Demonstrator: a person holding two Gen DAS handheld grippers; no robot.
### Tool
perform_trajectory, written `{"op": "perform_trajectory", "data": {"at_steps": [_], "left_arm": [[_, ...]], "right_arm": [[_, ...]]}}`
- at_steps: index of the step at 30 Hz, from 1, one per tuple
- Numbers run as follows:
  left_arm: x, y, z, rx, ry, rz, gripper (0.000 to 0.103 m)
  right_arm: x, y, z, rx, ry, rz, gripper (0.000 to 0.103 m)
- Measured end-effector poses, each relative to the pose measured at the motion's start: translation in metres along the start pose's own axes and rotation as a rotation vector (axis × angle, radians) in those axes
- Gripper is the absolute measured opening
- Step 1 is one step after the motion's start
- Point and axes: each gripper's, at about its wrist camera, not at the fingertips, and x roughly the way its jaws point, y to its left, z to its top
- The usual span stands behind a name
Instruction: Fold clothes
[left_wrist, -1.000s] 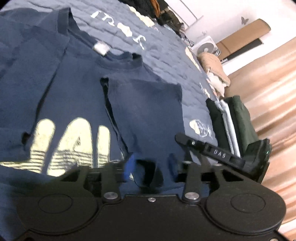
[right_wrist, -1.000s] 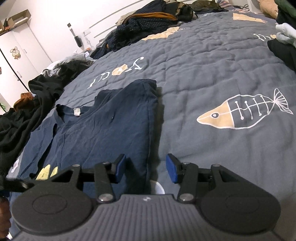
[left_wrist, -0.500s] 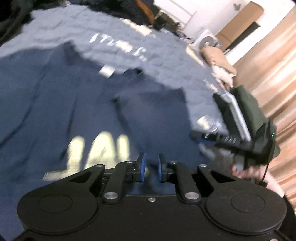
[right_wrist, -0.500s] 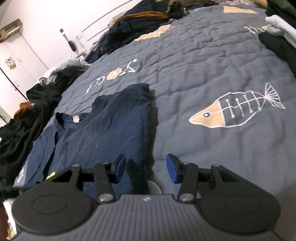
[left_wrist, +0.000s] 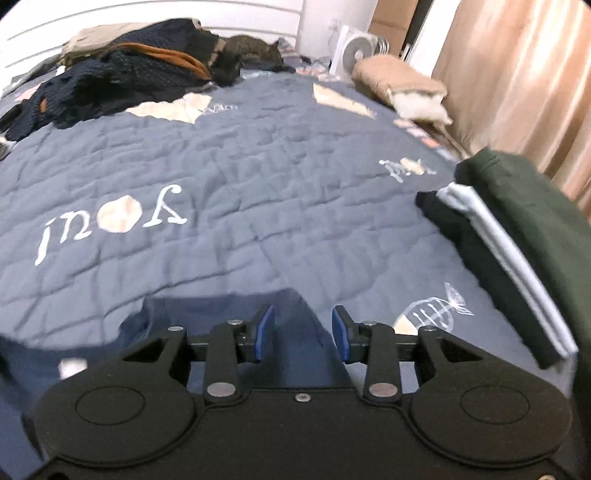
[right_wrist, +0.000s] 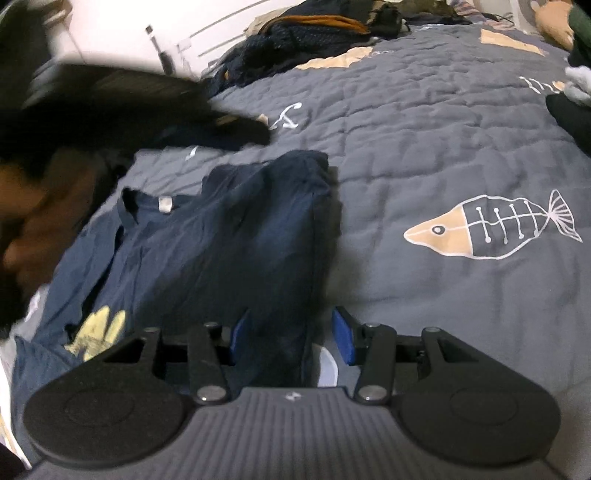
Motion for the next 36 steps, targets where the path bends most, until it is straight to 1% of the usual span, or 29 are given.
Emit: {"op": "perform_trajectory", "data": {"at_steps": [2,3,5,6,7,8,9,10,16,18,19,20,21,22,23,25,27,28,30,31,32,34,36], "left_arm": [[0.018,-0.002,0.006,0.010,0.039,0.002,0.035],[0.028,-0.003,0.008,0.018,0.069,0.007,0.035],[0.046,-0.004,0.007,0.038,0.132,0.017,0.035],[0.052,-0.004,0.006,0.047,0.149,0.009,0.035],[0.057,-0.004,0.004,0.055,0.166,0.001,0.030],[0.060,-0.004,0.004,0.059,0.170,-0.008,0.018],[0.061,-0.004,0.004,0.060,0.162,-0.019,0.015],[0.062,-0.003,0.004,0.061,0.153,-0.030,0.013],[0.073,-0.013,0.012,0.078,0.140,-0.047,0.011],[0.076,-0.017,0.015,0.085,0.136,-0.051,0.013],[0.079,-0.017,0.014,0.087,0.143,-0.044,0.016],[0.082,-0.017,0.013,0.086,0.156,-0.030,0.024],[0.079,-0.014,0.011,0.080,0.154,-0.024,0.027],[0.070,-0.011,0.009,0.070,0.141,-0.027,0.032],[0.061,-0.008,0.006,0.060,0.128,-0.029,0.035],[0.044,-0.001,0.001,0.041,0.101,-0.033,0.035],[0.026,0.005,-0.004,0.021,0.075,-0.037,0.035],[0.017,0.009,-0.007,0.011,0.062,-0.040,0.035],[0.000,0.015,-0.012,-0.008,0.035,-0.044,0.035],[-0.009,0.019,-0.014,-0.018,0.022,-0.046,0.038],[-0.018,0.022,-0.017,-0.028,0.009,-0.048,0.042],[-0.035,0.029,-0.022,-0.048,-0.017,-0.052,0.045],[-0.052,0.034,-0.030,-0.074,-0.040,-0.062,0.045]], "right_arm": [[0.001,-0.001,-0.001,-0.004,0.005,0.002,0.046],[0.001,-0.003,-0.002,0.004,0.005,0.001,0.042],[0.002,-0.009,-0.003,0.034,-0.001,0.006,0.034],[0.003,-0.011,-0.003,0.053,-0.001,0.009,0.025],[0.002,-0.014,-0.003,0.077,-0.004,0.020,0.017],[0.002,-0.016,-0.002,0.101,-0.007,0.030,0.014],[0.001,-0.019,-0.002,0.125,-0.009,0.041,0.009],[0.001,-0.022,-0.002,0.149,-0.012,0.051,0.007],[-0.010,-0.045,0.001,0.317,-0.048,0.101,0.005],[-0.011,-0.051,0.001,0.339,-0.043,0.101,0.005],[-0.010,-0.050,0.001,0.318,-0.032,0.079,0.004],[-0.008,-0.048,0.001,0.296,-0.021,0.057,0.005],[-0.007,-0.047,0.000,0.276,-0.010,0.036,0.005],[-0.006,-0.046,0.000,0.270,-0.005,0.037,0.005],[-0.005,-0.046,0.000,0.267,0.000,0.039,0.005],[-0.009,-0.051,0.004,0.301,0.001,0.055,0.007],[-0.016,-0.054,0.006,0.314,-0.023,0.055,0.008],[-0.020,-0.055,0.008,0.320,-0.036,0.056,0.008],[-0.028,-0.054,0.011,0.315,-0.091,0.098,0.008],[-0.033,-0.054,0.013,0.312,-0.118,0.119,0.008],[-0.037,-0.053,0.015,0.308,-0.145,0.140,0.008],[-0.037,-0.042,0.017,0.258,-0.171,0.167,0.008],[-0.034,-0.032,0.015,0.198,-0.163,0.180,0.009]]}}
